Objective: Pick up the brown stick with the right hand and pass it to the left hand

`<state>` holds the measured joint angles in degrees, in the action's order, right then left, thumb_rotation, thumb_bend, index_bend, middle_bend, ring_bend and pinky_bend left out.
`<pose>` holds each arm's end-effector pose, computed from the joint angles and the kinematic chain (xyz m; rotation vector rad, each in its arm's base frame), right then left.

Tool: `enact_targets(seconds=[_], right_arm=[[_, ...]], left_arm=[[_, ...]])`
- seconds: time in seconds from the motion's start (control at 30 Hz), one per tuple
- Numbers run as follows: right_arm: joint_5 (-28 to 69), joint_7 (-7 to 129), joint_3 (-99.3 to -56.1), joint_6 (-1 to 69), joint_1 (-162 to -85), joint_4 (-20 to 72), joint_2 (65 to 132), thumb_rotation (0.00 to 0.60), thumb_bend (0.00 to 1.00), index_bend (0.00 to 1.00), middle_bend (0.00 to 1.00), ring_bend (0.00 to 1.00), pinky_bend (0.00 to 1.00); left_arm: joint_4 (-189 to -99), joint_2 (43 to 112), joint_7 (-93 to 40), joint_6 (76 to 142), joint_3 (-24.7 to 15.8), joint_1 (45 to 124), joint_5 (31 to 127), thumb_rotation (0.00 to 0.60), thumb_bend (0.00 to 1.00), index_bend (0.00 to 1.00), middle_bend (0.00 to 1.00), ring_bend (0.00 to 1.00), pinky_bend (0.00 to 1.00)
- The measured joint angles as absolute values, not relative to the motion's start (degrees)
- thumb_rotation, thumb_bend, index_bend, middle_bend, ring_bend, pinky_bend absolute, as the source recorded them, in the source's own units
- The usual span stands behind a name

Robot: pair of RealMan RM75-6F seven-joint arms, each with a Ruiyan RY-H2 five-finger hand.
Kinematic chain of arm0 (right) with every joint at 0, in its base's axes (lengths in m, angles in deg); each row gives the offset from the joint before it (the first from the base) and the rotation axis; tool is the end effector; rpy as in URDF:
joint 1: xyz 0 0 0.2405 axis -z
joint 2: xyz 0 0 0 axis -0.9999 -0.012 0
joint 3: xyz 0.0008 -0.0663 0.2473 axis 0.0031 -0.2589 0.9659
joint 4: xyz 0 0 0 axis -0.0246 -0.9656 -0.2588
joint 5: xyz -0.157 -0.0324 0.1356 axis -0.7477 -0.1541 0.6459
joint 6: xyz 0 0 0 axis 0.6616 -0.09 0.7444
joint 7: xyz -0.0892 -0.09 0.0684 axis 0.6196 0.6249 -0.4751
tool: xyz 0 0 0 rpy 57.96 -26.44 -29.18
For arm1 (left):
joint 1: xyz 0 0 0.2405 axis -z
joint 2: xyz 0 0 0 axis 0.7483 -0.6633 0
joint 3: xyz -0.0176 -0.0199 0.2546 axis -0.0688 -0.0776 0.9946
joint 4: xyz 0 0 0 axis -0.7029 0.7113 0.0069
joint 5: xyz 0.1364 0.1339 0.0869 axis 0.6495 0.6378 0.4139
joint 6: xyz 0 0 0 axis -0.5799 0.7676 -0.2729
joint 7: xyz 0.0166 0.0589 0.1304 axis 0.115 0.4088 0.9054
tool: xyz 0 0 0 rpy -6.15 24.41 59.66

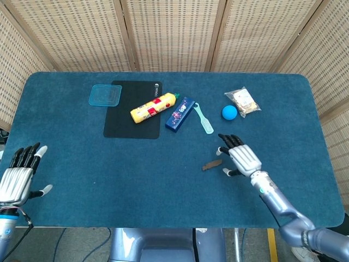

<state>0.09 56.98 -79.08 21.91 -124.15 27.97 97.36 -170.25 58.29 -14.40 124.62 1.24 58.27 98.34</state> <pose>-0.2162 -0.3398 0.0213 1.8751 -1.0424 0.9738 -0.2887 0.2024 0.1395 -1.4664 -0.8875 -0.7925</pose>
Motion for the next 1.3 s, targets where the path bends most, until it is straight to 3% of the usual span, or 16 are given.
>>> enact_targets(seconds=[0.2,0.57,1.3], right_arm=[[4.63,63.02,-78.00,18.00,-126.70,25.35,101.17,0.600,0.49,0.47,0.00,0.00,0.00],[9.05,68.62,-78.75,15.39,-128.53,22.08,104.67,0.600,0.50,0.47,0.00,0.00,0.00],[9.01,69.36,-80.74,16.12,-129.17,19.12,107.33,0.600,0.50,0.50,0.00,0.00,0.00]], left_arm=[[-169.77,58.60,-14.04,123.11,0.91,58.82,96.94,0.600,0.00,0.00,0.00,0.00,0.00],[-169.84,58.83,-13.34,122.19,1.09,59.06,96.25,0.600,0.00,0.00,0.00,0.00,0.00],[-169.86,58.61,-13.94,122.11,1.07,59.10,96.30,0.600,0.00,0.00,0.00,0.00,0.00]])
